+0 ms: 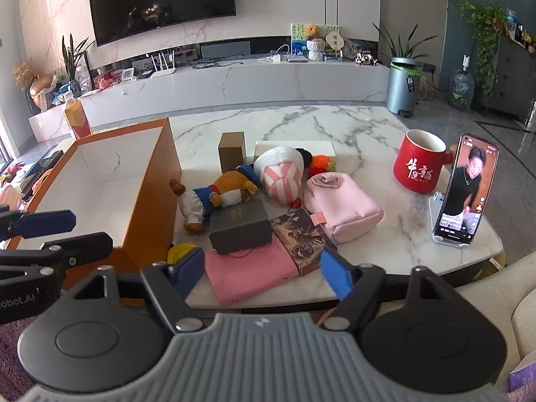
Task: Organize objects
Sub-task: 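Move both tools over the cluster of items on the table, then close the left tool on the dark grey gift box while the right tool approaches the pink wallet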
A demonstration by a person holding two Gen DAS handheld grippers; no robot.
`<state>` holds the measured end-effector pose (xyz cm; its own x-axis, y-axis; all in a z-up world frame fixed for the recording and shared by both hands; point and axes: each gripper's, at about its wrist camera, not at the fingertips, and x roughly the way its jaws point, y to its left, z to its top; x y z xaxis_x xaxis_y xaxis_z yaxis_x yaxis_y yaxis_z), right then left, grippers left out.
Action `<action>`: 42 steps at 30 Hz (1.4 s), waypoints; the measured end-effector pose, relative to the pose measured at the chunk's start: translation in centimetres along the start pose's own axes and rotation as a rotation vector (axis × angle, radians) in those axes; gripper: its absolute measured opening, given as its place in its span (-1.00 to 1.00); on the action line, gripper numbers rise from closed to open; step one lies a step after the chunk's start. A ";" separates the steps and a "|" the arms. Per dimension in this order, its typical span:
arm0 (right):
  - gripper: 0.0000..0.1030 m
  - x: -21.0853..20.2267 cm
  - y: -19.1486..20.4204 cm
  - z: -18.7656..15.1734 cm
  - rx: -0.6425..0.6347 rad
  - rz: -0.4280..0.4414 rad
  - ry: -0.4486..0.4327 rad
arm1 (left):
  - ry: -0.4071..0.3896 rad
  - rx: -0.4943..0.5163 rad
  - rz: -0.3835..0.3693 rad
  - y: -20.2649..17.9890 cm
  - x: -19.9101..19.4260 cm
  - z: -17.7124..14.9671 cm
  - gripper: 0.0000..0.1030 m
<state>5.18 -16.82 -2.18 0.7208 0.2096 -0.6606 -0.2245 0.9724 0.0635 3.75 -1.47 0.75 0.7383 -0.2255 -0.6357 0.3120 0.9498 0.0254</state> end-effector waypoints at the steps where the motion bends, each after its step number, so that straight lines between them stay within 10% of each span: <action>1: 0.29 0.3 -0.2 0.1 0.004 0.008 0.012 | 0.014 0.027 -0.019 -0.2 0.5 0.4 0.15; 9: -0.43 3.8 -2.2 1.8 0.040 0.064 0.098 | 0.126 0.299 -0.116 -2.9 5.6 3.2 0.15; 22: -0.38 11.1 -7.3 1.3 0.245 0.104 0.252 | 0.361 0.634 -0.127 -5.9 17.1 4.1 0.52; 33: -0.22 13.0 -8.7 0.5 0.310 0.152 0.288 | 0.488 0.647 -0.073 -6.6 21.6 3.7 0.30; 42: -0.15 13.1 -8.8 -0.1 0.352 0.186 0.305 | 0.440 0.561 -0.085 -5.6 20.4 4.8 -0.03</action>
<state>16.54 -22.69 -11.46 0.4532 0.3938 -0.7997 -0.0584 0.9083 0.4143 19.93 -12.41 -8.69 0.4254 -0.0736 -0.9020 0.7053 0.6515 0.2795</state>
